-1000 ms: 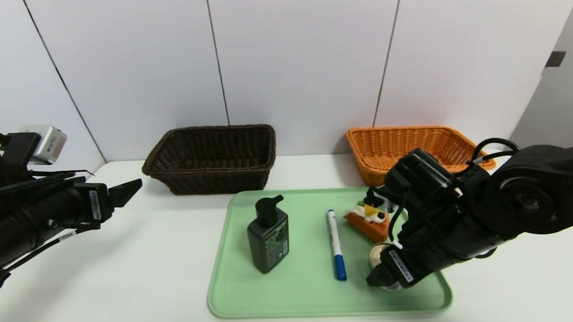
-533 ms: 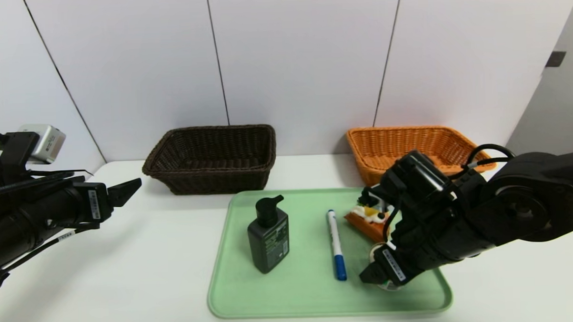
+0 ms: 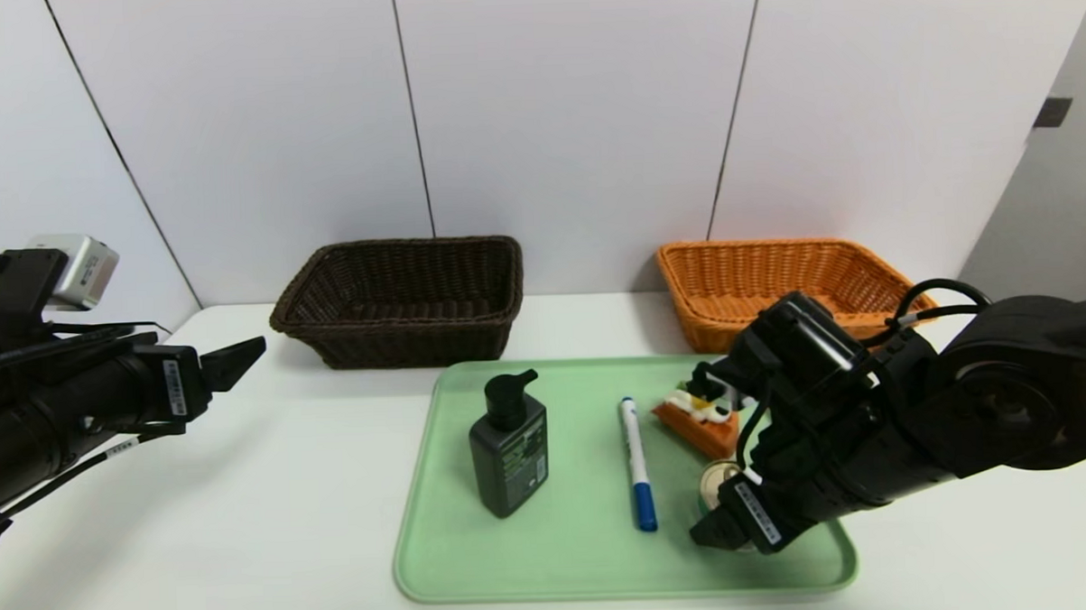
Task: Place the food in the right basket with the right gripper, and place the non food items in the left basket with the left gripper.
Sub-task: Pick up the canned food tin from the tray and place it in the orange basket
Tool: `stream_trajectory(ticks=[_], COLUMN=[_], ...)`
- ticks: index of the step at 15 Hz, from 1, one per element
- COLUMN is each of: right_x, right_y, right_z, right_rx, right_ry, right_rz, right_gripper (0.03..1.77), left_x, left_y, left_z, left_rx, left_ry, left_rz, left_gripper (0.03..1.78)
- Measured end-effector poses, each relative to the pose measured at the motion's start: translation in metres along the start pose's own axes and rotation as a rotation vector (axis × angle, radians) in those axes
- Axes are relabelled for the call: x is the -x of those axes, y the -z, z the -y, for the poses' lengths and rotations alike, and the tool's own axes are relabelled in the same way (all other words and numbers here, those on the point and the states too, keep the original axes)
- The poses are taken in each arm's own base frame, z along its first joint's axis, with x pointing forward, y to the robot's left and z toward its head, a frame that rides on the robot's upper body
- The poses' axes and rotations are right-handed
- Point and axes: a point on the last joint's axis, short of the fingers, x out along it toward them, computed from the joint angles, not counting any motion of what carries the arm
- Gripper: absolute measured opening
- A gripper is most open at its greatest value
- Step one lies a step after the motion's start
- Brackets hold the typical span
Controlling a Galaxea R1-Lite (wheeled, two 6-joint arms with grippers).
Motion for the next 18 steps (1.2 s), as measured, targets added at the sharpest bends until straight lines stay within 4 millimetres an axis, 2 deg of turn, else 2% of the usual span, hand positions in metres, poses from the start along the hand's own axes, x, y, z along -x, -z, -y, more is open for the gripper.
stream_trajectory(ticks=[14,15,17,18], right_x=[-0.0053,-0.0056,-0.0061,-0.0063], right_y=[-0.0030,-0.0026,-0.0012,-0.0005], right_z=[-0.0046,-0.0052,-0.0053,-0.0053], right_rx=[0.016,0.019,0.022,0.023], right_ry=[0.021,0.020,0.021,0.023], right_rz=[0.034,0.033,0.025,0.022], right_gripper=[1.71,1.51,1.22,1.15], left_x=[0.0061,0.0061,0.0059,0.0057], left_y=[0.0007,0.0007,0.0008,0.0011], left_z=[-0.0001,-0.0001,0.0000,0.0000], left_rx=[-0.005,-0.004,0.000,0.002], left_ry=[0.001,0.001,0.001,0.001], left_rz=[0.008,0.008,0.007,0.006], left_gripper=[1.69,1.69,1.69,1.69])
